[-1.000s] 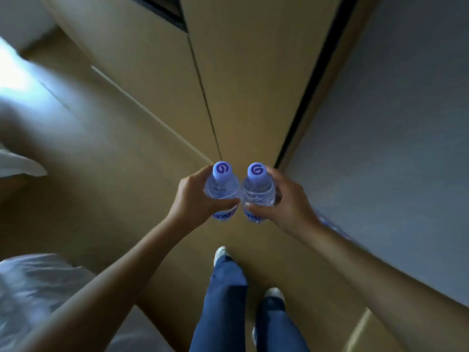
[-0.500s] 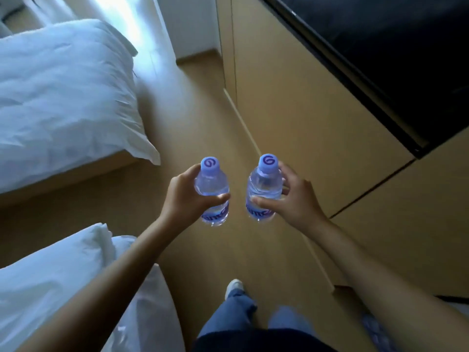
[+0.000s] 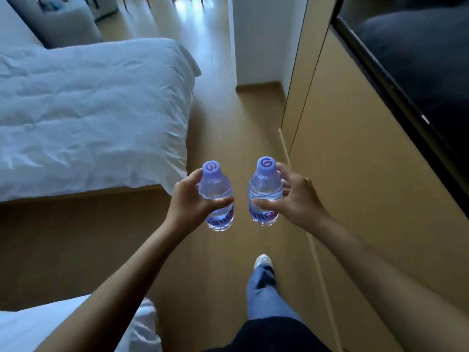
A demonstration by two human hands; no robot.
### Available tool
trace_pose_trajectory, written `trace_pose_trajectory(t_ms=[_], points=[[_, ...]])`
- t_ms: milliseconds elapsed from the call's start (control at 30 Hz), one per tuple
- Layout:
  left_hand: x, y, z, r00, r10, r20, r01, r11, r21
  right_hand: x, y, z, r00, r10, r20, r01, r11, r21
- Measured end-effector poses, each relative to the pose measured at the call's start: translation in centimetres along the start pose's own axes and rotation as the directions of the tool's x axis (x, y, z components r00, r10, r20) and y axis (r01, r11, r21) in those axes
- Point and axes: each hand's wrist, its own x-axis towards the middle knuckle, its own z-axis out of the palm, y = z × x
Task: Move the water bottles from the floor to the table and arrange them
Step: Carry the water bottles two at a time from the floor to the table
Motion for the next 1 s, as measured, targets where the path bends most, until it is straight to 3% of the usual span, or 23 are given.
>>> trace_pose_trajectory(t_ms=[400,567,767,1000], points=[[30.5,-0.4,0.1,0.992,-0.051,-0.113,0.051,0.999,-0.008,32.9,1.0,-4.3,0.996,-0.045,0.076,0.05,0.996,-0.069],[45.5,-3.9,-1.1,0.995,-0.037,-0.093,0.032,0.998,-0.057,47.5,1.7,-3.5,0.997,-0.049,0.051,0.052,0.997,-0.061],[64.0,-5.7,-4.6,0.997,0.058,-0.053,-0.057,0.998,0.022,64.9,1.3,-3.2,1.0,-0.001,-0.012,0.001,0.998,-0.059],[83.1,-6.9,-6.4,0.997,0.066,-0.037,-0.065,0.998,0.022,83.1,1.9,-3.8,1.0,0.006,-0.025,-0.007,1.0,-0.03]])
